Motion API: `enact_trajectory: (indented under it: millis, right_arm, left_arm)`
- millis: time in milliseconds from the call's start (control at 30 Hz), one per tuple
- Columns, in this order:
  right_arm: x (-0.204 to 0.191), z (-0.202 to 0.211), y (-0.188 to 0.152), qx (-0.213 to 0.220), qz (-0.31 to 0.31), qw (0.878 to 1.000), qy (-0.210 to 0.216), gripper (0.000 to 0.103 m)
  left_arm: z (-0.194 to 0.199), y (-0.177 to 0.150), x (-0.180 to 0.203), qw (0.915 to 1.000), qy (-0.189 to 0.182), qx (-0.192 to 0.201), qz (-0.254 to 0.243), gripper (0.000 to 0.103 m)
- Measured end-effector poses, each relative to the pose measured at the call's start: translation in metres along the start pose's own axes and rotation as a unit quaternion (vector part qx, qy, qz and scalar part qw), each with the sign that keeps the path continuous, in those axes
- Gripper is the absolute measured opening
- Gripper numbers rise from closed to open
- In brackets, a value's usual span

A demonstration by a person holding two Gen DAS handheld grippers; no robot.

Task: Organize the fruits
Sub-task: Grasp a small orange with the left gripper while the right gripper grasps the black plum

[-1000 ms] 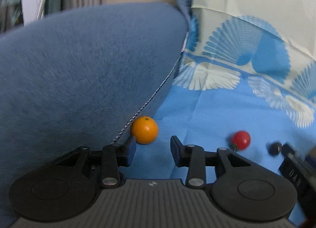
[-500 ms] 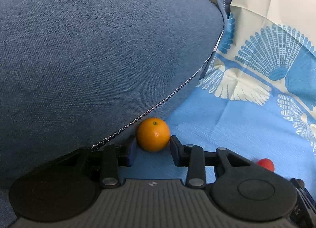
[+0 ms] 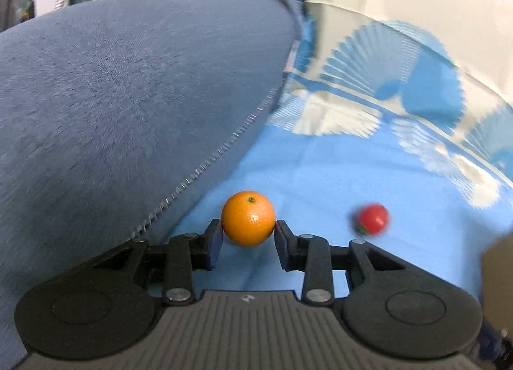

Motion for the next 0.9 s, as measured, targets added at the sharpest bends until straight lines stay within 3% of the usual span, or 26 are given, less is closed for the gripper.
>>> enact_trajectory:
  millis: [67, 167, 267, 333, 433, 600, 733, 800, 900]
  right_arm:
    - [-0.004, 0.010, -0.004, -0.014, 0.005, 1.000, 0.013, 0.026]
    - [-0.015, 0.064, -0.020, -0.059, 0.026, 0.996, 0.054, 0.026]
    - [-0.018, 0.091, -0.022, -0.060, 0.042, 0.995, 0.069, 0.026]
    - [-0.018, 0.138, -0.014, -0.017, 0.080, 0.993, 0.083, 0.026]
    - [-0.009, 0.176, -0.002, 0.041, 0.090, 0.991, 0.093, 0.026]
    - [0.014, 0.206, 0.005, 0.090, 0.068, 0.990, 0.079, 0.026]
    - [0.027, 0.222, 0.014, 0.115, 0.059, 0.989, 0.074, 0.026]
    - [0.050, 0.241, 0.031, 0.149, 0.062, 0.985, 0.066, 0.026]
    - [0.072, 0.248, 0.042, 0.166, 0.072, 0.982, 0.052, 0.026]
  left_arm:
    - [0.012, -0.006, 0.001, 0.9996, -0.024, -0.010, -0.011, 0.039]
    - [0.036, -0.009, 0.001, 0.9985, -0.044, -0.003, -0.033, 0.039]
    - [0.063, -0.004, -0.007, 0.9969, -0.066, 0.019, -0.039, 0.039]
    - [0.087, 0.000, -0.013, 0.9948, -0.090, 0.036, -0.030, 0.039]
    - [0.129, 0.006, -0.018, 0.9880, -0.129, 0.079, -0.029, 0.039]
    - [0.179, 0.010, -0.012, 0.9774, -0.170, 0.115, -0.049, 0.039]
    - [0.203, 0.010, -0.003, 0.9731, -0.182, 0.128, -0.058, 0.039]
    - [0.210, 0.008, 0.002, 0.9721, -0.185, 0.129, -0.062, 0.039]
    - [0.217, 0.002, 0.008, 0.9714, -0.185, 0.130, -0.074, 0.039]
Point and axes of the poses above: each gripper's, at about its wrist camera, not at the fingertips, and z roughly against the way its jaws point, x to its right, y to its top, the point moved 5 cm from there along -z, roughly the way its jaws point, and after that the axes turned 3 degrees about y, right-handed, at the moved point
